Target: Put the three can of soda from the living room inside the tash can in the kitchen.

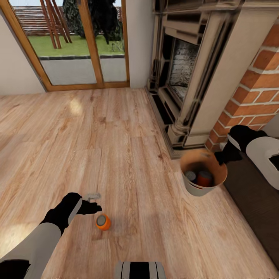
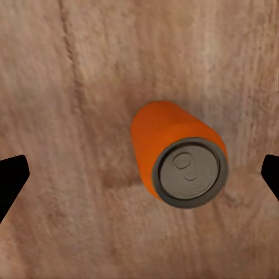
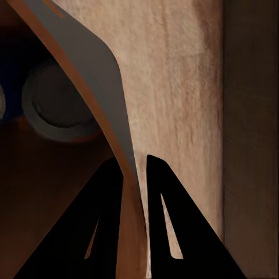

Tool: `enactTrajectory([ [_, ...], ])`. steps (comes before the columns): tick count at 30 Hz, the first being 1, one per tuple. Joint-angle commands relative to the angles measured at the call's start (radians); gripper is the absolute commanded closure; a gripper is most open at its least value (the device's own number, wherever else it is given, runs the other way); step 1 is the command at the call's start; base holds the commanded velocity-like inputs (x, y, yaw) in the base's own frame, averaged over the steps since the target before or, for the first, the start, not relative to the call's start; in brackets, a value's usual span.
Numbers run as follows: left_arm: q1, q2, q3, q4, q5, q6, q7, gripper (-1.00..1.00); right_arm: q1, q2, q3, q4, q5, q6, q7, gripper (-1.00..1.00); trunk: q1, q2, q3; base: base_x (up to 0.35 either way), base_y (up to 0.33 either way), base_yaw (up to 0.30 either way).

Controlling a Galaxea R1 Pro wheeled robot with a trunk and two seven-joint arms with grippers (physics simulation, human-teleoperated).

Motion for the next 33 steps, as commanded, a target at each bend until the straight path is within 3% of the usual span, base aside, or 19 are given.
enactTrajectory([
  [1, 0.000, 0.000, 0.000, 0.000, 0.000, 0.000, 0.000, -1.00, -0.001, 0.001, -0.012, 0.000, -0.022, 0.003, 0.007, 1.00, 0.000, 0.000, -0.005, 0.000, 0.000, 0.000],
  [7, 0.000, 0.000, -0.002, -0.001, 0.006, -0.002, -0.001, -1.00, -0.001, 0.005, -0.002, 0.000, -0.022, 0.003, 0.007, 1.00, 0.001, -0.001, -0.025, 0.000, 0.000, 0.000],
  [27, 0.001, -0.008, -0.003, -0.010, 0.010, -0.001, -0.004, -1.00, -0.001, 0.023, 0.001, 0.001, -0.022, 0.003, 0.007, 1.00, 0.001, -0.001, -0.028, 0.000, -0.042, 0.000],
  [33, 0.002, -0.008, -0.002, -0.003, 0.009, -0.002, -0.002, -1.00, -0.001, 0.026, 0.000, 0.000, -0.023, 0.003, 0.007, 1.00, 0.004, -0.003, -0.054, 0.000, -0.001, 0.000],
])
